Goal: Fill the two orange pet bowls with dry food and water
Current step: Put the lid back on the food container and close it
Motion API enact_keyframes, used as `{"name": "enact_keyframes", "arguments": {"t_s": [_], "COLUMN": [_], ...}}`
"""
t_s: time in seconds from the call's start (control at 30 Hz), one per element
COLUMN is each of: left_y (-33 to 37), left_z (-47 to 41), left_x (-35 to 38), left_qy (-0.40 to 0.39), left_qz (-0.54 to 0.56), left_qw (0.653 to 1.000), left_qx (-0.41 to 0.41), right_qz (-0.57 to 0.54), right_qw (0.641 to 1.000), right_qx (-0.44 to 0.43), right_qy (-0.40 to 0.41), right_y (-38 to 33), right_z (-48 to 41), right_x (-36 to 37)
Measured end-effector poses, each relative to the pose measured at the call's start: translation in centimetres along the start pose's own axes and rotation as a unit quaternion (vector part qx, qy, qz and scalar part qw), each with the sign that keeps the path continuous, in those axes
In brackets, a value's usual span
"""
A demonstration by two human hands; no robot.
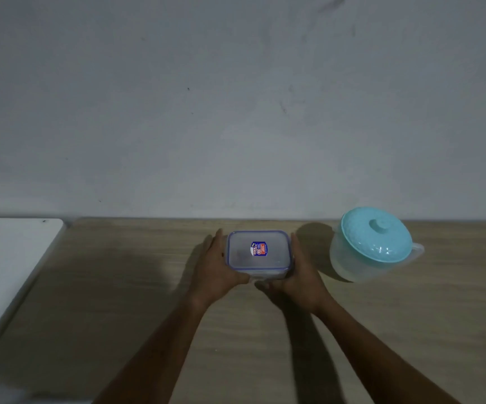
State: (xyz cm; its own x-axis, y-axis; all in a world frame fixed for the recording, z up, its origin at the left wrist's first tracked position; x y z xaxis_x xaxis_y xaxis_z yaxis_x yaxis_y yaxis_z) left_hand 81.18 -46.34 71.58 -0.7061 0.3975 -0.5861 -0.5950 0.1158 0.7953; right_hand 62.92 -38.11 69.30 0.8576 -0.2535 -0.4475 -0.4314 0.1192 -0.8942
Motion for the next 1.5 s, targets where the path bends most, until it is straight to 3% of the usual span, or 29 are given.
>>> {"name": "enact_keyframes", "arguments": {"t_s": [0.13, 0.5, 0.87, 1.27, 1.5], "left_y": [-1.8, -2.5, -1.6, 0.1, -3.9], "left_z": [1.6, 2.0, 6.8, 18.4, 26.7], "left_x": [0.2, 1.3, -0.3, -3.7, -5.4], "left_qy": [0.063, 0.057, 0.077, 0.049, 0.016], "left_qz": [0.124, 0.205, 0.21, 0.161, 0.157], "left_qw": [0.989, 0.976, 0.973, 0.985, 0.986], "left_qx": [-0.038, -0.051, -0.05, 0.034, 0.047], "right_qz": [-0.06, -0.079, -0.075, -0.071, -0.049], "right_qw": [0.993, 0.99, 0.991, 0.985, 0.986], "right_qx": [0.038, 0.085, 0.057, 0.047, 0.061], "right_qy": [0.092, 0.081, 0.096, 0.151, 0.145], "right_y": [0.7, 2.5, 0.5, -4.6, -6.5], "right_z": [1.9, 2.5, 5.9, 18.5, 27.8], "right_x": [0.0, 0.6, 0.0, -0.2, 3.9]}}
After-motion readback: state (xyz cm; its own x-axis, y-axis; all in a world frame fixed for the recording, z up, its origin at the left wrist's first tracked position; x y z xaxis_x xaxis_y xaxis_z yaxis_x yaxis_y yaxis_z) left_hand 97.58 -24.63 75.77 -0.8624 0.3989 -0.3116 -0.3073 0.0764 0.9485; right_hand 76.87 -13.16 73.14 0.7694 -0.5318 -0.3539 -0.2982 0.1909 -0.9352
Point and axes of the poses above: each hand's wrist, its own z-axis away from the middle knuckle, its own x-axis out of the palm, y = z × x, the point moved 9 cm from there along -z, towards the middle knuckle, and after that the axes turned 1 degree about z, right-handed, at the moved point
